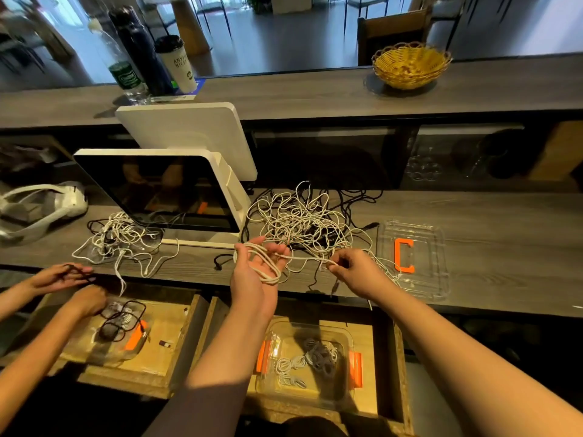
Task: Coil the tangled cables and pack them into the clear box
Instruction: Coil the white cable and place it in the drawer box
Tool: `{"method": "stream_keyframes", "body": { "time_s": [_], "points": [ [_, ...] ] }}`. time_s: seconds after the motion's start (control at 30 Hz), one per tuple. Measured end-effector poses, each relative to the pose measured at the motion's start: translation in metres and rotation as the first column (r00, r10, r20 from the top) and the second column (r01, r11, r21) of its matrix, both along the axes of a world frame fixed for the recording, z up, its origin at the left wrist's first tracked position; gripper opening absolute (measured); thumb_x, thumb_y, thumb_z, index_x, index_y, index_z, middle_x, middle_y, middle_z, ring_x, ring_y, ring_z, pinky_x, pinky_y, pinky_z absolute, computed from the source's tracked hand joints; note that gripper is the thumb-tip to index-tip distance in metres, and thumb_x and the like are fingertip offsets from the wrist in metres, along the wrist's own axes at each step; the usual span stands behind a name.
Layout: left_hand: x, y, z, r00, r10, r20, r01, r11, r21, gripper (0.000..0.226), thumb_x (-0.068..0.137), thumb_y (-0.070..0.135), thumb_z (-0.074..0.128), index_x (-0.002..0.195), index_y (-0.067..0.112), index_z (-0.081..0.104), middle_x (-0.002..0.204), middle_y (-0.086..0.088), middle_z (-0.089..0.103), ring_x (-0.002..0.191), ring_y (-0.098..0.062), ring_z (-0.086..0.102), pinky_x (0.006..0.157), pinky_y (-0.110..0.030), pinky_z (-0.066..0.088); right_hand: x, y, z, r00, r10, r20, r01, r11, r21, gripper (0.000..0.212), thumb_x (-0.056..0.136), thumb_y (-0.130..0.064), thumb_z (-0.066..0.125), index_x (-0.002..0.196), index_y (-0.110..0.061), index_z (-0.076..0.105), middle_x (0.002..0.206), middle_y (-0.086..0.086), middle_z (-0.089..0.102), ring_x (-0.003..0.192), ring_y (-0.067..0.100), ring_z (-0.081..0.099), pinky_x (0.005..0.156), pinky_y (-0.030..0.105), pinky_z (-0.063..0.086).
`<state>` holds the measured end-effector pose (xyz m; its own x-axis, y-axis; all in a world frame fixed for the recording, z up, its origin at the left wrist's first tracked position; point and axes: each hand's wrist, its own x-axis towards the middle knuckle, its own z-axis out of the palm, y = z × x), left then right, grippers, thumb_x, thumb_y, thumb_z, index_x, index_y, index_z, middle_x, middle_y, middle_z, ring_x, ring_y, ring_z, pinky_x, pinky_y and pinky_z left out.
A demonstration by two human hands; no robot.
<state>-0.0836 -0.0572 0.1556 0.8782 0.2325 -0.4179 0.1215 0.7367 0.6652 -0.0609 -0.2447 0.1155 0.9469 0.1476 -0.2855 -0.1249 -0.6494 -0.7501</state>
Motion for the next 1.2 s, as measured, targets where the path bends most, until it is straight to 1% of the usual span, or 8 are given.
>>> {"method": "stream_keyframes", "body": {
  "time_s": [0.2,0.3,0.4,0.5,0.63,0.73,0.93,1.2],
  "points": [
    [0.008,0.006,-0.010,0.999,0.038,-0.025,-0.035,0.993,0.113,0.043,0.108,0.042,0.031,0.090,0.011,0.054,0.053,0.006,0.032,0.042,-0.007,0.028,0.042,-0.021,0.029,0.006,0.005,-0.002,0.997,0.054,0.060,-0.045,0.988,-0.147,0.010,0.095,-0.030,0.064,0.097,-0.021,0.065,0.089,-0.005,0.066,0.087,0.015,0.062,0.083,0.037,0.052],
    [0.014,0.013,-0.014,0.996,0.000,-0.088,0.035,0.919,0.392,0.043,0.108,0.041,0.036,0.089,0.010,0.060,0.052,0.006,0.032,0.040,-0.007,0.025,0.037,-0.021,0.021,0.011,0.007,0.000,0.994,0.063,0.084,-0.045,0.978,-0.203,0.012,0.091,-0.037,0.067,0.087,-0.028,0.060,0.080,-0.012,0.061,0.084,0.011,0.059,0.097,0.043,0.047],
    [0.020,0.018,-0.019,0.948,-0.230,-0.222,0.316,0.569,0.760,0.045,0.105,0.047,0.038,0.094,0.018,0.071,0.051,0.009,0.033,0.043,-0.008,0.028,0.043,-0.024,0.024,0.015,0.009,0.004,0.983,0.093,0.159,-0.043,0.955,-0.295,0.018,0.089,-0.044,0.068,0.088,-0.028,0.060,0.082,-0.011,0.063,0.085,0.012,0.058,0.098,0.039,0.040],
    [0.021,0.005,-0.019,0.799,-0.437,-0.414,0.508,0.121,0.853,0.039,0.101,0.051,0.048,0.083,0.025,0.071,0.050,0.012,0.038,0.045,-0.009,0.035,0.049,-0.026,0.027,0.015,0.012,0.005,0.963,0.157,0.221,-0.097,0.961,-0.260,0.017,0.089,-0.037,0.069,0.092,-0.021,0.066,0.087,-0.004,0.065,0.085,0.014,0.061,0.085,0.035,0.051],
    [0.028,-0.007,-0.021,0.639,-0.525,-0.563,0.595,-0.127,0.794,0.042,0.097,0.056,0.052,0.075,0.023,0.068,0.052,0.010,0.045,0.049,-0.011,0.041,0.054,-0.028,0.030,0.017,0.012,0.012,0.931,0.208,0.300,-0.170,0.974,-0.148,0.008,0.086,-0.023,0.069,0.091,-0.019,0.064,0.089,-0.002,0.058,0.085,0.013,0.053,0.077,0.031,0.049],
    [0.031,-0.005,-0.021,0.596,-0.563,-0.572,0.625,-0.121,0.771,0.047,0.098,0.054,0.051,0.067,0.022,0.067,0.051,0.007,0.046,0.046,-0.011,0.039,0.054,-0.028,0.031,0.021,0.004,0.012,0.944,0.190,0.270,-0.183,0.982,-0.054,0.011,0.083,-0.024,0.070,0.091,-0.021,0.063,0.090,-0.003,0.056,0.086,0.014,0.052,0.081,0.035,0.049],
    [0.026,-0.001,-0.025,0.836,-0.416,-0.357,0.431,0.097,0.897,0.047,0.097,0.043,0.060,0.056,0.022,0.047,0.050,0.008,0.042,0.046,-0.010,0.035,0.053,-0.031,0.027,0.024,-0.007,0.005,0.988,-0.004,0.152,0.006,1.000,-0.009,0.034,0.077,-0.052,0.076,0.092,-0.027,0.057,0.079,-0.004,0.060,0.071,0.011,0.053,0.067,0.031,0.043],
    [0.021,0.014,-0.020,0.935,-0.246,-0.254,0.309,0.219,0.926,0.050,0.096,0.044,0.060,0.055,0.020,0.044,0.048,0.005,0.039,0.043,-0.009,0.032,0.050,-0.029,0.026,0.026,-0.024,-0.004,0.996,-0.080,0.039,0.075,0.990,0.119,0.027,0.086,-0.035,0.074,0.084,-0.011,0.062,0.076,0.000,0.065,0.071,0.015,0.059,0.066,0.034,0.050]
  ]
}}
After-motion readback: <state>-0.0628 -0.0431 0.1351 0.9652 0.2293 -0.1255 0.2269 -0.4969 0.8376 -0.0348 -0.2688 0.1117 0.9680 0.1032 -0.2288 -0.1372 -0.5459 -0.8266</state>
